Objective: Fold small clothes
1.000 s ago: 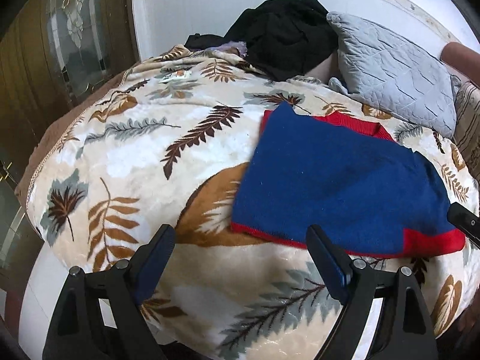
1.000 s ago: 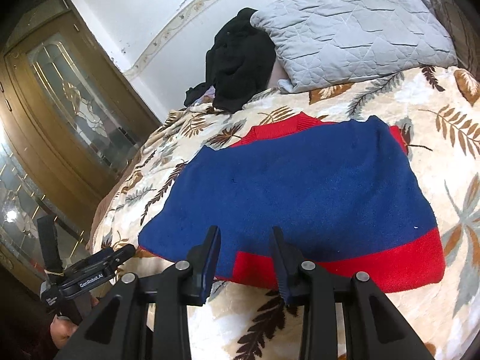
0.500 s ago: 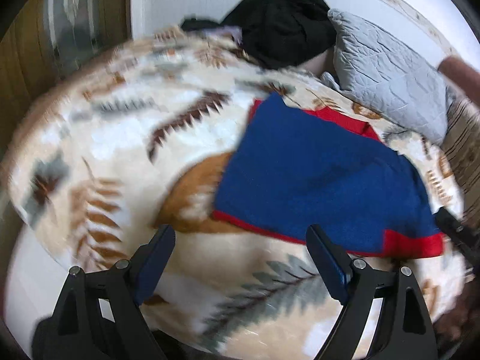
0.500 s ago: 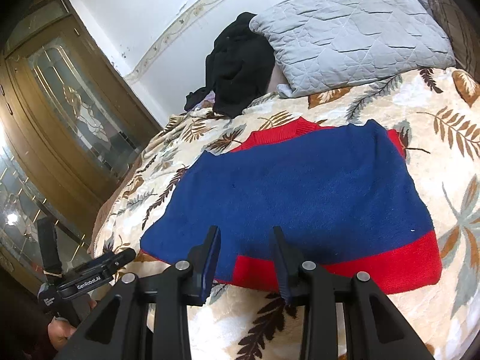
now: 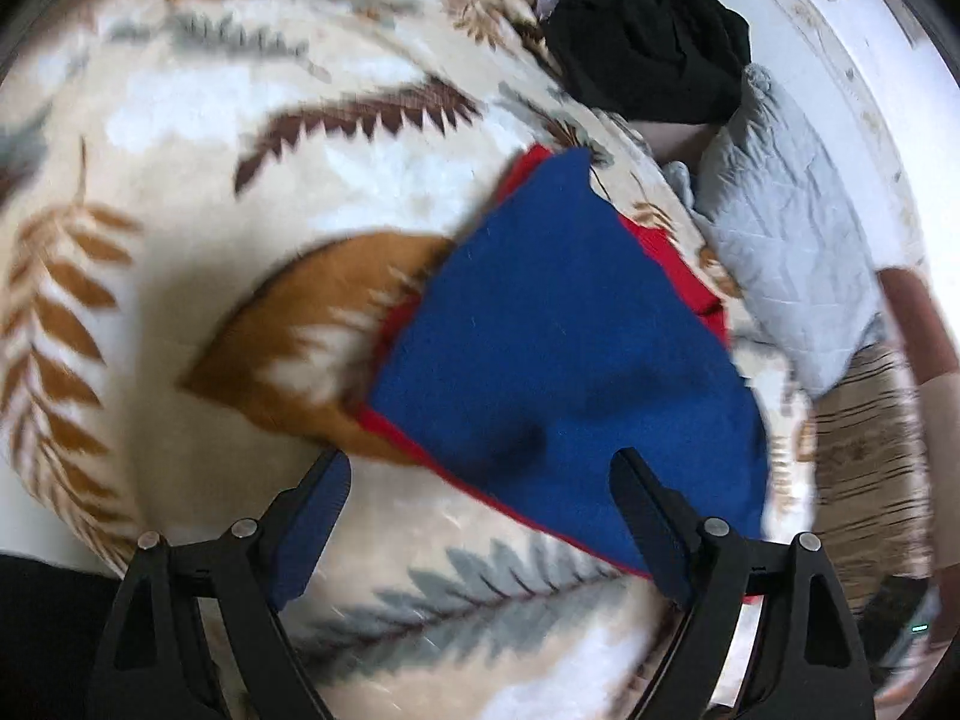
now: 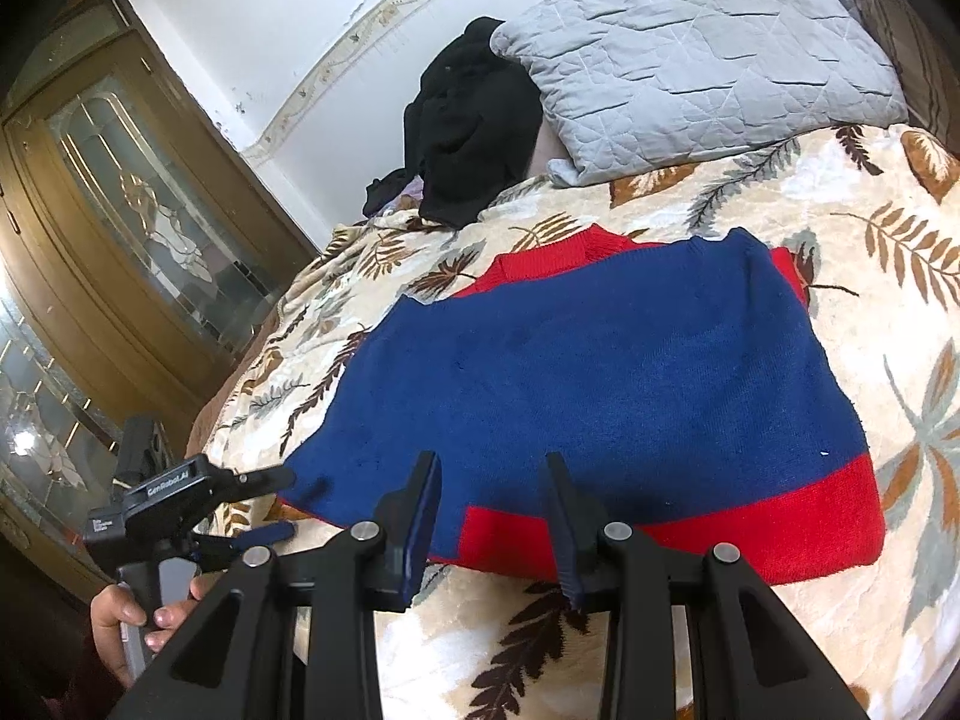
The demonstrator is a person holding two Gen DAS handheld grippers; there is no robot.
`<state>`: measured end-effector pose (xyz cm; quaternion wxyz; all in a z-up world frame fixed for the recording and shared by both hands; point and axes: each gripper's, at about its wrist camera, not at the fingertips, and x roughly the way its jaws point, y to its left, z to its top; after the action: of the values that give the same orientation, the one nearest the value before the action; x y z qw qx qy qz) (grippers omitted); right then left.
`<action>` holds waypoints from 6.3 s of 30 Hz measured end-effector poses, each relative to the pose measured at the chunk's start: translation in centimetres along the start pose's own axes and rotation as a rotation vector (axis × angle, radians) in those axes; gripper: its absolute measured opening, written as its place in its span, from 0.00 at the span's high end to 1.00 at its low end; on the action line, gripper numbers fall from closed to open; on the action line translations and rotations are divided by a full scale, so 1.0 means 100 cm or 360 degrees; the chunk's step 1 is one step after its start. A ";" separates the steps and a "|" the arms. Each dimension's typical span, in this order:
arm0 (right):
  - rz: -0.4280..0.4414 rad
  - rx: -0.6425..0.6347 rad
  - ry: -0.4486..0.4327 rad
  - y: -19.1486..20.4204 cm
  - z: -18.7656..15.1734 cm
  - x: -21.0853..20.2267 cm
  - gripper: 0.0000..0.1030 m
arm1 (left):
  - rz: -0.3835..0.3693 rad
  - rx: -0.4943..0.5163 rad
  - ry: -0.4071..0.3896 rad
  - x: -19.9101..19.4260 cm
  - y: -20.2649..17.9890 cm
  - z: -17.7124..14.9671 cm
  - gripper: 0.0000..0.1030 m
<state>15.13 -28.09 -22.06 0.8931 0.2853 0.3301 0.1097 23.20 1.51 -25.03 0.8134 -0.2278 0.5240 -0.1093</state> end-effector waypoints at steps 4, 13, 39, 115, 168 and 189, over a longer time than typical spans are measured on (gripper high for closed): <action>-0.0025 -0.0017 0.0021 0.000 -0.002 0.005 0.63 | 0.0403 0.0285 -0.0273 -0.010 -0.020 -0.008 0.15; -0.0160 -0.0099 -0.0035 0.004 0.000 0.006 0.63 | 0.0783 0.0723 -0.0585 -0.036 -0.056 -0.029 0.14; -0.0313 -0.0134 -0.0163 0.005 0.000 -0.015 0.36 | 0.0105 0.0071 -0.0013 -0.025 0.007 -0.011 0.14; 0.0393 0.1134 -0.0114 -0.156 0.044 -0.026 0.22 | -0.0516 0.1401 0.0172 0.009 -0.215 -0.086 0.50; -0.0063 0.0623 0.0232 -0.168 0.105 0.068 0.69 | -0.0362 0.1274 0.0097 0.061 -0.194 -0.036 0.34; -0.0321 0.0297 0.0215 -0.121 0.135 0.065 0.67 | -0.0167 0.1395 0.0011 0.044 -0.175 -0.054 0.28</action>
<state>28.95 -41.29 -24.17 0.8450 0.3244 0.4250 0.0072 21.31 -16.94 -21.93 0.8247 0.1127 0.4187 -0.3630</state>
